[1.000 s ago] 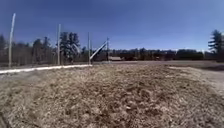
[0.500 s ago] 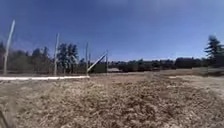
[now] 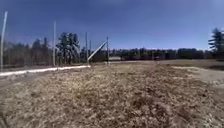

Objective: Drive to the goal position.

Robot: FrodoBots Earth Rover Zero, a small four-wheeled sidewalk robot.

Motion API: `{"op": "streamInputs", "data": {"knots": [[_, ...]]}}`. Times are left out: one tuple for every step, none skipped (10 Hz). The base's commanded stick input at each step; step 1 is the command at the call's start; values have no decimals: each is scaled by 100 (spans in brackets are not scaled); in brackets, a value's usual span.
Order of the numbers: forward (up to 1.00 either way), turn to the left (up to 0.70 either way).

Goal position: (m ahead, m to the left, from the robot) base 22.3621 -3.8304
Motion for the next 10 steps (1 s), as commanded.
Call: {"op": "streamInputs", "data": {"knots": [[70, 0], [70, 0], [70, 0], [70, 0], [70, 0], [70, -9], [70, -35], [70, -19], [70, -3], [70, 0]]}}
